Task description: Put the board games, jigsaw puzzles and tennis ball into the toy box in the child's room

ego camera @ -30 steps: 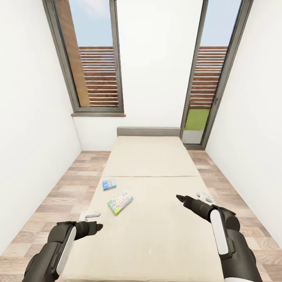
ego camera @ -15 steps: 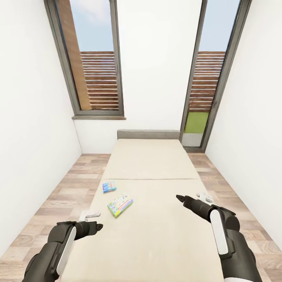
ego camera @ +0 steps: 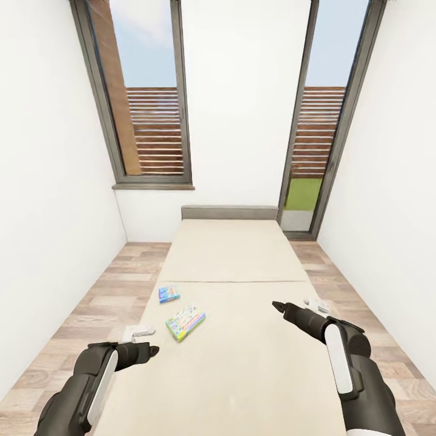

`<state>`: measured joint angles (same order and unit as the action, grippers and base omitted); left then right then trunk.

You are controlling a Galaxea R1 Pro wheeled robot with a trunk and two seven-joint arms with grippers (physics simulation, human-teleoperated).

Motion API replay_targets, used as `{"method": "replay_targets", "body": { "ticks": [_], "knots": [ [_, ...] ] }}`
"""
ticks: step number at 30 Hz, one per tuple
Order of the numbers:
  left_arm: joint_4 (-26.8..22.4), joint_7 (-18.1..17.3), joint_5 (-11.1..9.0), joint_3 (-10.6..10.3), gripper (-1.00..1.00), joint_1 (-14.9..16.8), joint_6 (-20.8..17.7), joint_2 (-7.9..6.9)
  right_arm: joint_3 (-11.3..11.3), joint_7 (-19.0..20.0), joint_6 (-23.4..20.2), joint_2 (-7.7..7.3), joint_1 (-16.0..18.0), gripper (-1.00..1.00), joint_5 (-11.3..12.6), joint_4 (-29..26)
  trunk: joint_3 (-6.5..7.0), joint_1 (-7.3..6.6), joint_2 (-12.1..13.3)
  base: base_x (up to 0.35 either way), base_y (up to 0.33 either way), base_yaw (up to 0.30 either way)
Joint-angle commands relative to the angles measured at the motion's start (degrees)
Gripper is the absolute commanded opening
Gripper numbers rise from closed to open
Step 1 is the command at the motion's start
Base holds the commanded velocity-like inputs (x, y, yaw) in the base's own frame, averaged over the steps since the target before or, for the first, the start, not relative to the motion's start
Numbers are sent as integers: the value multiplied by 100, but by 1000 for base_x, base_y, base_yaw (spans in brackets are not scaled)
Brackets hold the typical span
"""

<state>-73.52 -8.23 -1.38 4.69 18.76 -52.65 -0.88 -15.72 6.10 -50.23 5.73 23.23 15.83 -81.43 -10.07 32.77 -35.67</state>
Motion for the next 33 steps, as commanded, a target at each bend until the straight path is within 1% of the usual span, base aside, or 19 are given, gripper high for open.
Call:
{"method": "replay_targets", "body": {
  "ticks": [1,12,33],
  "knots": [
    [-5,-12,-12,6,100,5,-30,0,-19,58,-29,7,7,100,-45,-5,-2,4,-8,212,0,0],
    [-5,-13,-12,-2,100,5,-26,0,-22,59,-30,5,7,100,-45,-3,21,4,-8,164,0,0],
    [-6,-12,-12,-3,100,5,-26,0,-28,67,-30,-2,7,100,-45,13,22,4,-8,85,0,0]
  ]
}}
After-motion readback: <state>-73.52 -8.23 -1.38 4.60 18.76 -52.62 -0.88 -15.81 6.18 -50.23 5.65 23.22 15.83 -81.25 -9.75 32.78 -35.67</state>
